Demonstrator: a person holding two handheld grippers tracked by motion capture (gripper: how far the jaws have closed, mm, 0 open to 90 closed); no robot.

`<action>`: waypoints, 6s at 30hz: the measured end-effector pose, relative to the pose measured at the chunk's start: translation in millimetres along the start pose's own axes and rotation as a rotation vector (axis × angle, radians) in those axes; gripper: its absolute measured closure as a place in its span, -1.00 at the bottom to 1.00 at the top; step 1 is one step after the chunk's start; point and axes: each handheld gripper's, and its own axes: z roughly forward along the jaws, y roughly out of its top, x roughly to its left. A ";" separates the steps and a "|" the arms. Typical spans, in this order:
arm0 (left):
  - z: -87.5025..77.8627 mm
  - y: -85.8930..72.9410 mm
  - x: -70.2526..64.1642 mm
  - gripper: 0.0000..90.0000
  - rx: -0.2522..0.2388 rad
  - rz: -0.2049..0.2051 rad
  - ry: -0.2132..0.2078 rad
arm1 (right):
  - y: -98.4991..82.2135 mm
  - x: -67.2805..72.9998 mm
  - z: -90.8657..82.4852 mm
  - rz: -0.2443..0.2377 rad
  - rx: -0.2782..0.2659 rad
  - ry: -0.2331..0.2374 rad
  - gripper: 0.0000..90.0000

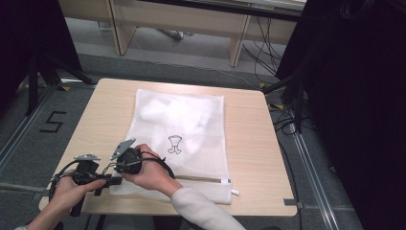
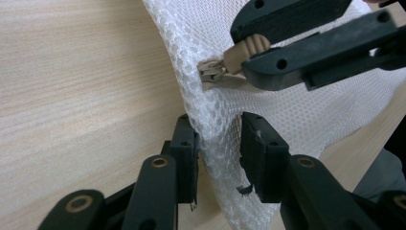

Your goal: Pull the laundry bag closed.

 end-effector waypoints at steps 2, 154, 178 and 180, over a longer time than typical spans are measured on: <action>0.8 0.5 0.0 0.53 0.004 0.002 -0.003 | 0.0 -1.7 -1.1 -0.026 0.000 -0.010 0.82; -22.9 5.9 -0.7 0.91 -0.106 -0.062 -0.059 | -68.7 -14.3 -32.3 0.026 0.071 0.009 0.84; -20.5 5.2 -1.9 0.91 -0.109 -0.080 -0.070 | -74.3 -17.7 -42.7 0.028 0.097 0.012 0.84; -21.7 5.3 0.1 0.91 -0.089 -0.066 -0.077 | -75.4 -18.0 -43.1 0.018 0.099 0.011 0.84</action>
